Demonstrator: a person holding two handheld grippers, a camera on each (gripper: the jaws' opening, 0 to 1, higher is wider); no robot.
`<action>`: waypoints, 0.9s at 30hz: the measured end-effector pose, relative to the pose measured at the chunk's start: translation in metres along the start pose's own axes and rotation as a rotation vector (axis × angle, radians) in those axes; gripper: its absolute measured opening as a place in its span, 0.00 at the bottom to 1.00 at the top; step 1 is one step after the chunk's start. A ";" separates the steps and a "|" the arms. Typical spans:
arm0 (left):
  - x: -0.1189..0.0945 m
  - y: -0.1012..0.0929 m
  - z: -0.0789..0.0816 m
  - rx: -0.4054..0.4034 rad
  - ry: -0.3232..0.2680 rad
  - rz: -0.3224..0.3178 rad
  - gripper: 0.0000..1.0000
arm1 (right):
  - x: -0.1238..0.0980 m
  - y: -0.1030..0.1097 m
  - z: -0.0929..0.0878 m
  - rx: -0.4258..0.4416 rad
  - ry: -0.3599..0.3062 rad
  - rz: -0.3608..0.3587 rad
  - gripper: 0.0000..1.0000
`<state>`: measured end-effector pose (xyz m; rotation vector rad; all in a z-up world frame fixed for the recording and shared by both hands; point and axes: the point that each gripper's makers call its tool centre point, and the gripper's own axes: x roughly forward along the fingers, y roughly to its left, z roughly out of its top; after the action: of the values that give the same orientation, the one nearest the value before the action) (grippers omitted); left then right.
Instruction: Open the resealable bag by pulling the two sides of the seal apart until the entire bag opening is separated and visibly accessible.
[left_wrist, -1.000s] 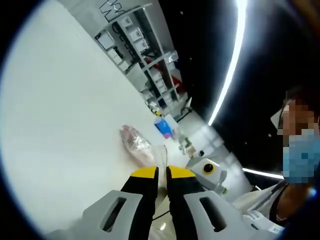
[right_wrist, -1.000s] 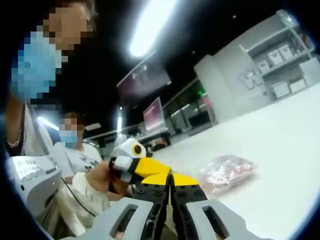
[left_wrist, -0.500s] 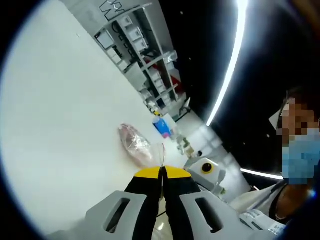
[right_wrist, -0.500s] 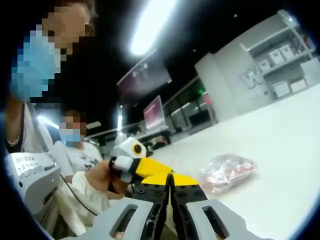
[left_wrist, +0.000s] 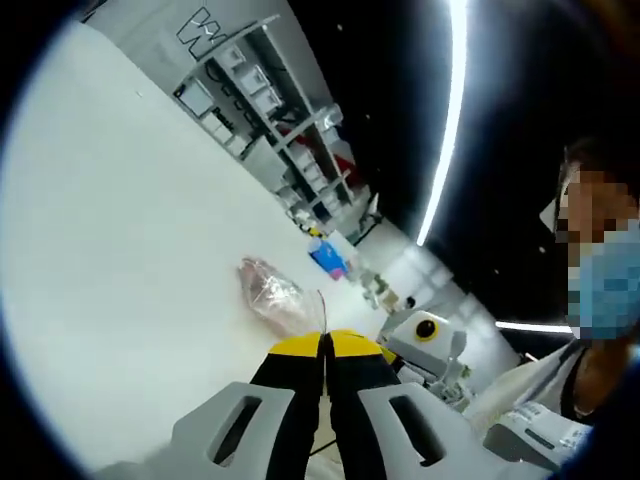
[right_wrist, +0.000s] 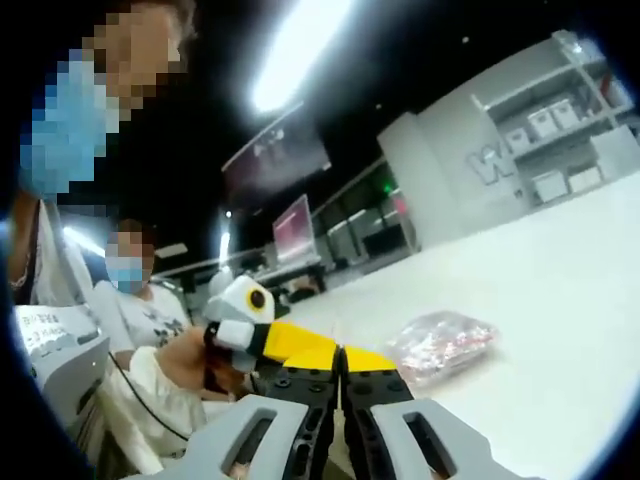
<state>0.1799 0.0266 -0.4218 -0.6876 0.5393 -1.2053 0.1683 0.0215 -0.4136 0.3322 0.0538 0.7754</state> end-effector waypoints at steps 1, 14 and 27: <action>0.000 0.000 0.000 0.003 -0.001 -0.001 0.00 | 0.000 -0.001 0.000 0.000 -0.002 -0.005 0.00; 0.001 -0.001 0.000 -0.018 -0.016 -0.009 0.00 | 0.001 -0.008 0.005 -0.011 -0.057 -0.076 0.00; 0.002 -0.002 -0.001 -0.003 -0.009 -0.013 0.00 | 0.000 -0.014 0.008 -0.080 -0.076 -0.145 0.00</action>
<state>0.1783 0.0243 -0.4212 -0.6997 0.5301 -1.2136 0.1791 0.0106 -0.4103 0.2781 -0.0247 0.6186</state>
